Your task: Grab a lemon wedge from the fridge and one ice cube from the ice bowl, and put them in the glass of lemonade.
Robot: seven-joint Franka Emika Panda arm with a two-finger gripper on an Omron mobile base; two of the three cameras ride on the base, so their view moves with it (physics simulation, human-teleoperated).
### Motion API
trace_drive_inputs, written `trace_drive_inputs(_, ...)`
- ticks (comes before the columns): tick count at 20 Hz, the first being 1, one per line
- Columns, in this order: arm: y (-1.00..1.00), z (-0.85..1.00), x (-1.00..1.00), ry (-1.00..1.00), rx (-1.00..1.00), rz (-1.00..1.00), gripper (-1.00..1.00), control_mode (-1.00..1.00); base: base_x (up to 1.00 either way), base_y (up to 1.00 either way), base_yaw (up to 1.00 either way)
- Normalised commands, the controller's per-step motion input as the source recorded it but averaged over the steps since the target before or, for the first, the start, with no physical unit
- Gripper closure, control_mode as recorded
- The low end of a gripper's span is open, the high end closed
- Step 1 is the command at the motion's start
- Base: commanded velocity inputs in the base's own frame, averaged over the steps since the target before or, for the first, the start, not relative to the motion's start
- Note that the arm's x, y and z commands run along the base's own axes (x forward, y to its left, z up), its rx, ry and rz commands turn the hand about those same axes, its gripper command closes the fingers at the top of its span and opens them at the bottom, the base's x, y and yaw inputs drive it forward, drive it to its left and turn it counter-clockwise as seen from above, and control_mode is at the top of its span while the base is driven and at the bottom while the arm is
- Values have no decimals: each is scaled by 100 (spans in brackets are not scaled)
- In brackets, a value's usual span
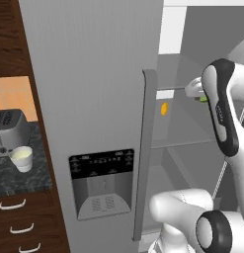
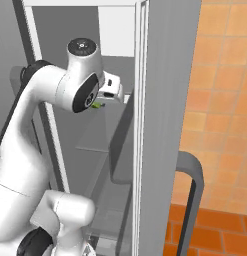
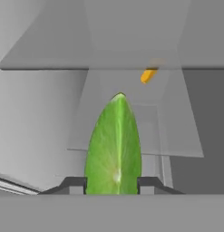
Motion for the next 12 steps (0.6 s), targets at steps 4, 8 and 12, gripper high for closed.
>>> trace_drive_inputs(4, 25, 0, -100, 1, 0, 1, 100, -100, 0, 0, 0)
trace_drive_inputs(8, 26, -8, -100, 5, 0, 0, 100, -100, 0, 0, 0)
trace_drive_inputs(12, 19, -14, -100, 6, 0, -4, 100, -100, 0, 0, 0)
